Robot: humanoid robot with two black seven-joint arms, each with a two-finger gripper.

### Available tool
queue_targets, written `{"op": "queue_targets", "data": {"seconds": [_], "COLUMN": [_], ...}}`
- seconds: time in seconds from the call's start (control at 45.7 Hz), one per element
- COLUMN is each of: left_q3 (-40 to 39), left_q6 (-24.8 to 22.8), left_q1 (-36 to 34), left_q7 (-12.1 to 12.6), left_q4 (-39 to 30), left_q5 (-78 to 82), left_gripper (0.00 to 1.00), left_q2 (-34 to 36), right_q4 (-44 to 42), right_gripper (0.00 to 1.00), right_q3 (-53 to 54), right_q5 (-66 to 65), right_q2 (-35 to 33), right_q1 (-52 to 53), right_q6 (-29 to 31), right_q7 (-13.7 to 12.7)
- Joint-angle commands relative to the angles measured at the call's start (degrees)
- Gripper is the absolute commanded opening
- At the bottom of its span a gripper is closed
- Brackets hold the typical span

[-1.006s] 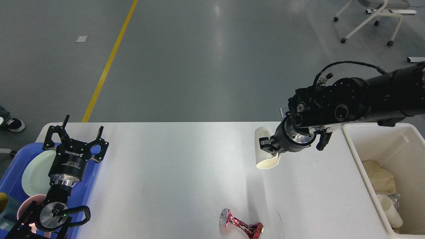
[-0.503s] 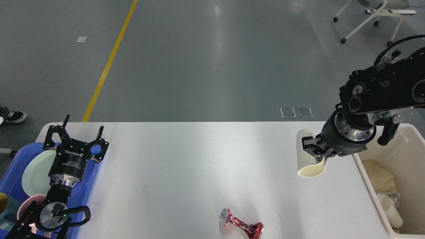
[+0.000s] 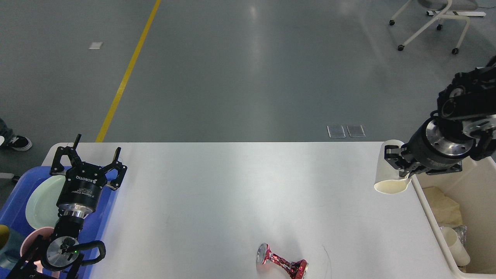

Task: Tidy desktop
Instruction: 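Release the white paper into the bin with the right gripper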

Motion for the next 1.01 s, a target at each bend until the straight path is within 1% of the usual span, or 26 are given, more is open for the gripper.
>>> {"op": "queue_targets", "data": {"seconds": [0.0, 0.109, 0.328, 0.416, 0.481, 0.656, 0.766, 0.853, 0.985], "left_q3": [0.0, 0.0, 0.0, 0.0, 0.0, 0.0, 0.0, 0.0, 0.0], "left_q6": [0.01, 0.01, 0.01, 0.01, 0.01, 0.01, 0.09, 0.09, 0.01], "left_q1": [0.0, 0.0, 0.0, 0.0, 0.0, 0.0, 0.0, 0.0, 0.0], "left_q7": [0.0, 0.0, 0.0, 0.0, 0.0, 0.0, 0.0, -0.08, -0.08], "left_q4": [0.0, 0.0, 0.0, 0.0, 0.0, 0.0, 0.0, 0.0, 0.0], "left_q5": [0.0, 0.0, 0.0, 0.0, 0.0, 0.0, 0.0, 0.0, 0.0], "left_gripper": [0.96, 0.96, 0.96, 0.96, 0.96, 0.96, 0.96, 0.96, 0.96], "left_q2": [0.0, 0.0, 0.0, 0.0, 0.0, 0.0, 0.0, 0.0, 0.0], "right_q4": [-5.38, -11.88, -27.08, -35.43, -41.4, -56.61, -64.87, -70.68, -77.01], "right_gripper": [0.0, 0.0, 0.0, 0.0, 0.0, 0.0, 0.0, 0.0, 0.0], "right_q3": [-1.63, -1.64, 0.73, 4.86, 9.86, 26.12, 33.69, 36.07, 36.6], "right_q5": [-1.3, -2.61, -4.29, -4.2, -4.2, -4.29, -4.64, -4.55, -4.38], "right_q2": [-6.13, -11.93, -20.02, -22.84, -23.19, -21.88, -17.32, -13.27, -7.03], "right_q1": [-4.61, -10.93, -24.46, -33.51, -40.62, -61.02, -71.3, -77.55, -84.93], "right_q6": [0.43, 0.69, 0.61, 0.08, -0.01, -0.27, -2.9, -7.91, -18.63], "right_q7": [0.11, 0.2, 0.46, 0.46, 0.55, 0.55, 0.64, 0.64, 0.73]}}
